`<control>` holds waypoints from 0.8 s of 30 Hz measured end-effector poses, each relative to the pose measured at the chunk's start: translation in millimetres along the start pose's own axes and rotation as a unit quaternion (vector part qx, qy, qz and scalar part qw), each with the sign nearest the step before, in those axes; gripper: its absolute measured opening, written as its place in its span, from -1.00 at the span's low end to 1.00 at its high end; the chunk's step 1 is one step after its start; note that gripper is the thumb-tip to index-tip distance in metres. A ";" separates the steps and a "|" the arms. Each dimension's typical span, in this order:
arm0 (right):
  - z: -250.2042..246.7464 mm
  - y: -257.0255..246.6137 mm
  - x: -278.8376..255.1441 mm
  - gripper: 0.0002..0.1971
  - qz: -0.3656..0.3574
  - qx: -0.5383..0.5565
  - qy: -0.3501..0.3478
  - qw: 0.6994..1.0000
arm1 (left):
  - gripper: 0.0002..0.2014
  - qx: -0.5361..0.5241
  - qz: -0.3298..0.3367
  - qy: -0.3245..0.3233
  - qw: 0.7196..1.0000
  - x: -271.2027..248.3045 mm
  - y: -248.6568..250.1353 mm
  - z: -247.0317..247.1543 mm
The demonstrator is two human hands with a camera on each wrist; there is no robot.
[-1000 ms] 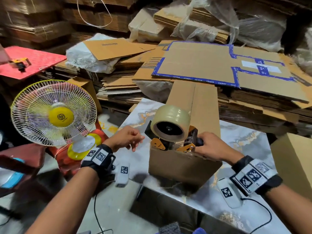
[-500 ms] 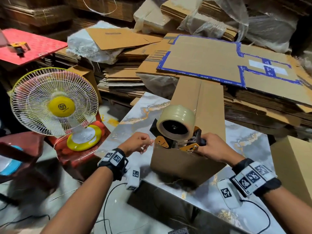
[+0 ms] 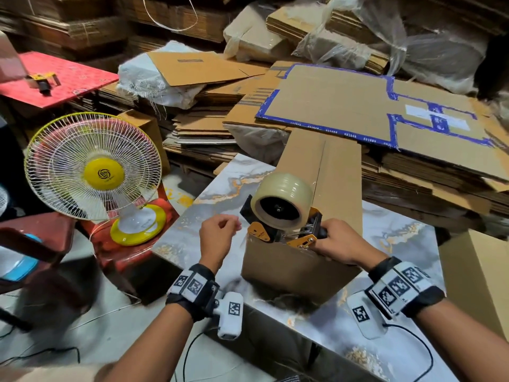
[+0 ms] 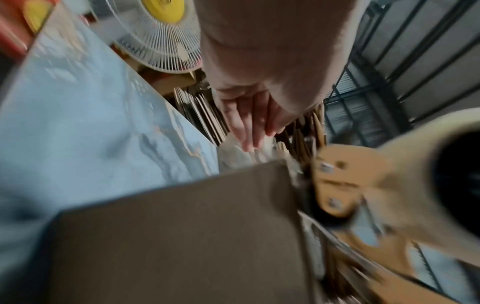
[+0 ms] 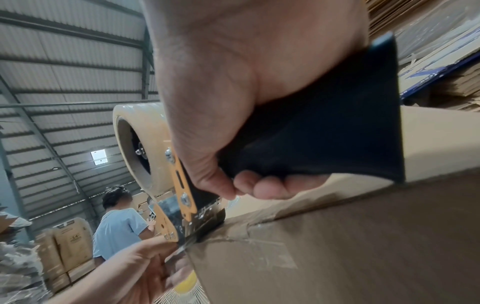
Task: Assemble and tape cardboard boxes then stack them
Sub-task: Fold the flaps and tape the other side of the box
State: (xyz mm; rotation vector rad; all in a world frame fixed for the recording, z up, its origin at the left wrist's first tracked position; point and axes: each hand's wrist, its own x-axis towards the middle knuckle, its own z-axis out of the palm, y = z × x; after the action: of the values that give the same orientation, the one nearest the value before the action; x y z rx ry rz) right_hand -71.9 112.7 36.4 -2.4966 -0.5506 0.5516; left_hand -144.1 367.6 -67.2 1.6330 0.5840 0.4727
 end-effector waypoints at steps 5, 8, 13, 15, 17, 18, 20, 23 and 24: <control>-1.1 1.3 -0.1 -0.79 0.002 -0.003 -0.009 1.000 | -0.69 0.097 0.049 -0.027 0.994 -27.8 10.8 16.7; -4.0 -0.1 -0.5 -0.83 -0.005 -0.002 -0.019 1.000 | -0.65 0.109 0.035 0.011 0.993 -33.9 10.9 23.5; -6.5 -2.5 -0.8 -0.84 -0.018 -0.012 -0.022 1.000 | -0.63 0.107 0.010 0.051 0.993 -42.7 8.6 34.8; -5.9 -1.2 -1.5 -0.80 -0.025 -0.019 -0.018 0.999 | -0.53 0.102 -0.005 0.052 0.993 -41.1 7.1 36.4; -5.7 0.1 -2.5 -0.84 -0.039 -0.017 -0.017 0.999 | -0.51 0.097 -0.015 0.051 0.994 -38.5 7.4 36.0; -5.9 0.6 -3.1 -0.84 -0.046 -0.013 -0.018 0.999 | -0.51 0.095 -0.018 0.054 0.994 -36.9 7.3 35.6; -6.4 1.5 -4.9 -0.79 -0.055 -0.011 -0.019 0.998 | -0.50 0.100 -0.023 0.064 0.993 -38.1 9.4 36.0; -8.7 5.0 -9.6 -0.80 -0.066 -0.013 -0.028 0.997 | -0.50 0.129 -0.014 0.090 0.987 -46.9 13.2 41.9; -9.3 7.1 -11.1 -0.82 -0.069 -0.014 -0.031 0.997 | -0.52 0.134 -0.012 0.097 0.986 -50.0 15.2 44.3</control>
State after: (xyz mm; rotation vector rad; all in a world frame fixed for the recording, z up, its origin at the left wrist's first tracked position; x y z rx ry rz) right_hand -74.8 98.1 42.6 -2.4509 -0.7533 0.5730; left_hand -154.8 300.7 -57.2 1.8440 0.8416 0.5577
